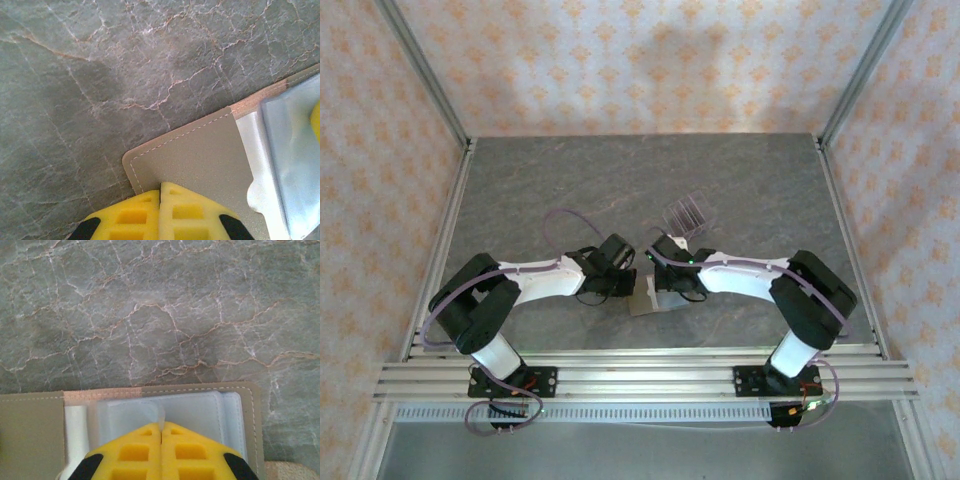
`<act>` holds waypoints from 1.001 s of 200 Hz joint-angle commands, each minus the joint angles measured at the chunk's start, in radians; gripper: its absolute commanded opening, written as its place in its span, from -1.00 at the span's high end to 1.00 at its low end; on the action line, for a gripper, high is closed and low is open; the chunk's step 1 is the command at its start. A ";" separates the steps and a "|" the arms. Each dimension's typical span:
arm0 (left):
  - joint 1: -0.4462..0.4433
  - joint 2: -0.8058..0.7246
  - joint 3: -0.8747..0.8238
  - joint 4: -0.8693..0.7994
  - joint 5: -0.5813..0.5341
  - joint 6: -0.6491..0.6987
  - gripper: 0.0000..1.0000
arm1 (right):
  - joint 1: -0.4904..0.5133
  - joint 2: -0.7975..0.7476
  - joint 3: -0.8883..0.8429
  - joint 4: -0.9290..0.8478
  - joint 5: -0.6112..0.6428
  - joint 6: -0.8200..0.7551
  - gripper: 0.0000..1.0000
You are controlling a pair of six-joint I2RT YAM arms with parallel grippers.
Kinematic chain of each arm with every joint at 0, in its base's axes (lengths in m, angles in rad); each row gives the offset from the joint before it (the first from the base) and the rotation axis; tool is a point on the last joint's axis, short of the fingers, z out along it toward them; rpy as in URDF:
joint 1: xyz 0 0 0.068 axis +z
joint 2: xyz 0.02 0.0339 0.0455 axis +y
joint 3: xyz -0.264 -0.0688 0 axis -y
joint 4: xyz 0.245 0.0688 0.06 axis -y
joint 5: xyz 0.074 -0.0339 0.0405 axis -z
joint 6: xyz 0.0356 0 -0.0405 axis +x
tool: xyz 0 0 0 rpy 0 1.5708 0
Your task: Put the credit cards into the card holder
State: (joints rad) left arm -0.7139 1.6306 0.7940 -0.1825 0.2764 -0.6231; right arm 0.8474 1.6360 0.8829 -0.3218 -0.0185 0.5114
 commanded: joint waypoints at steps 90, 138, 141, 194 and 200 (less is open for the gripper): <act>-0.055 0.116 -0.062 0.111 -0.017 -0.078 1.00 | -0.002 -0.021 0.029 0.068 -0.270 0.078 0.64; -0.056 0.101 -0.085 0.126 -0.036 -0.103 1.00 | -0.002 -0.019 0.016 0.118 -0.322 0.105 0.34; -0.055 0.099 -0.087 0.125 -0.038 -0.105 1.00 | -0.002 -0.019 0.015 0.119 -0.321 0.106 0.32; -0.055 0.046 -0.106 0.100 -0.066 -0.117 0.98 | -0.014 -0.036 0.002 0.218 -0.477 0.118 -0.02; -0.055 0.048 -0.104 0.096 -0.069 -0.115 0.98 | -0.016 -0.032 0.014 0.218 -0.503 0.116 -0.05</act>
State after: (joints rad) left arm -0.7528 1.6470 0.7315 0.0372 0.2535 -0.7399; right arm 0.8200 1.6180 0.8894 -0.2356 -0.3340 0.6197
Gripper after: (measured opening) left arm 0.040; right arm 0.495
